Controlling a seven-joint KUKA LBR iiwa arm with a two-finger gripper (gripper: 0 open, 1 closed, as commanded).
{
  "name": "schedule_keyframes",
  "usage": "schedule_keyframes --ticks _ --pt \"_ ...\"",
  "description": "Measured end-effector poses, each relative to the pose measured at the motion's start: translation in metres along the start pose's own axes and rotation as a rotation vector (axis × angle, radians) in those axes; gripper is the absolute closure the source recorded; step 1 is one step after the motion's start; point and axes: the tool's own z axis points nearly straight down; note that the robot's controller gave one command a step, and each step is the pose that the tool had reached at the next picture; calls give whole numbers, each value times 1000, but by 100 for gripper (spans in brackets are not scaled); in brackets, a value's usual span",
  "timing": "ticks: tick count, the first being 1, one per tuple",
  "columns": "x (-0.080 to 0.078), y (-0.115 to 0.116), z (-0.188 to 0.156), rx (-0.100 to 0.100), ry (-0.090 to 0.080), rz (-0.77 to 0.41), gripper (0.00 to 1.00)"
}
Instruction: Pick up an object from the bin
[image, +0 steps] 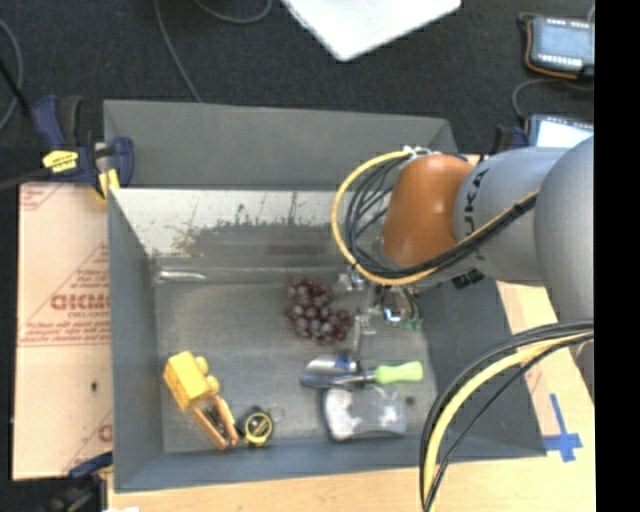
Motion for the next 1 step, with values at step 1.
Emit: schedule_keyframes --ticks 1 --pt "39 8 0 2 -4 111 100"
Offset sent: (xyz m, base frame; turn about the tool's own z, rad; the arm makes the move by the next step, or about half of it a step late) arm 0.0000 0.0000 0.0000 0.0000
